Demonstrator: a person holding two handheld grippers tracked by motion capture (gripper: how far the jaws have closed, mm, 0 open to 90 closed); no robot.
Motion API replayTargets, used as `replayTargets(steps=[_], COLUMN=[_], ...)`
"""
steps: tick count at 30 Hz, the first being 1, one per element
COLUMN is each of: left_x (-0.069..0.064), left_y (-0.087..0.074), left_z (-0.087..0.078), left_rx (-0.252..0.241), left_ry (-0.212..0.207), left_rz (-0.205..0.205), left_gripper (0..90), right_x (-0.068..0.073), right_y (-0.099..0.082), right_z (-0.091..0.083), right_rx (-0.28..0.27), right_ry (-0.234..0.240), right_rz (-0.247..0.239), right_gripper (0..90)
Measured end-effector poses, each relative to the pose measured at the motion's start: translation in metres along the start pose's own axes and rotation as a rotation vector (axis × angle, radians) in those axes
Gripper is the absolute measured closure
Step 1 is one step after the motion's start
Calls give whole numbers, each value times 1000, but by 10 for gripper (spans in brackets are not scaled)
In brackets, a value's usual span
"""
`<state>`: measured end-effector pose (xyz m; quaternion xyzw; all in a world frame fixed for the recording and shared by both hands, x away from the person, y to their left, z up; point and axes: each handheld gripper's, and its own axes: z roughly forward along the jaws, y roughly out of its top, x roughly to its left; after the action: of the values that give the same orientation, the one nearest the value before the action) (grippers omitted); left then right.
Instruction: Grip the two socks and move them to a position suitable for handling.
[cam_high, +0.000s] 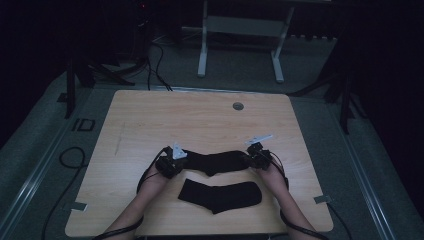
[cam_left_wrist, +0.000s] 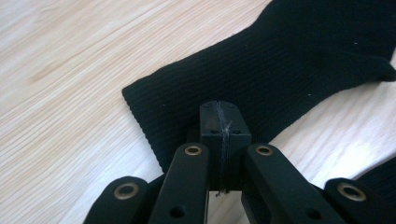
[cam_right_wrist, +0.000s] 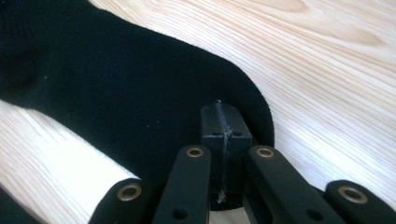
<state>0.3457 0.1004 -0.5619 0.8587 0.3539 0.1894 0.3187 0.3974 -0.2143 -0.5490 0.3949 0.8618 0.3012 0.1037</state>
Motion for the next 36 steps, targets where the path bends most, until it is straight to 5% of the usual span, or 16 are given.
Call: replayTargets(steps=[9, 15, 21, 26, 28, 32, 36], left_x=[-14, -20, -20, -16, -5, 11, 22], left_y=[14, 18, 18, 19, 18, 15, 11], left_z=[11, 13, 10, -1, -10, -13, -8], left_rx=[-8, -3, -13, -45, -81, -91, -63], left_ry=[-38, -50, -59, -59, -76, -54, -60], left_rz=[6, 28, 8, -4, -38, -93, -126], left_gripper=[900, 900, 889, 770, 670, 519, 486], right_x=[-18, -24, -21, -20, -24, -34, -37], right_y=[-15, -24, -24, -20, -18, -16, -15], right_z=[-14, -21, -26, -39, -47, -50, -48], right_rx=[1, -3, -31, -92, -103, -81, -66], right_ry=[-47, -56, -52, -39, -27, -31, -42], right_rz=[11, 25, 39, 40, 49, 66, 73], right_gripper=[897, 897, 896, 860, 769, 648, 601])
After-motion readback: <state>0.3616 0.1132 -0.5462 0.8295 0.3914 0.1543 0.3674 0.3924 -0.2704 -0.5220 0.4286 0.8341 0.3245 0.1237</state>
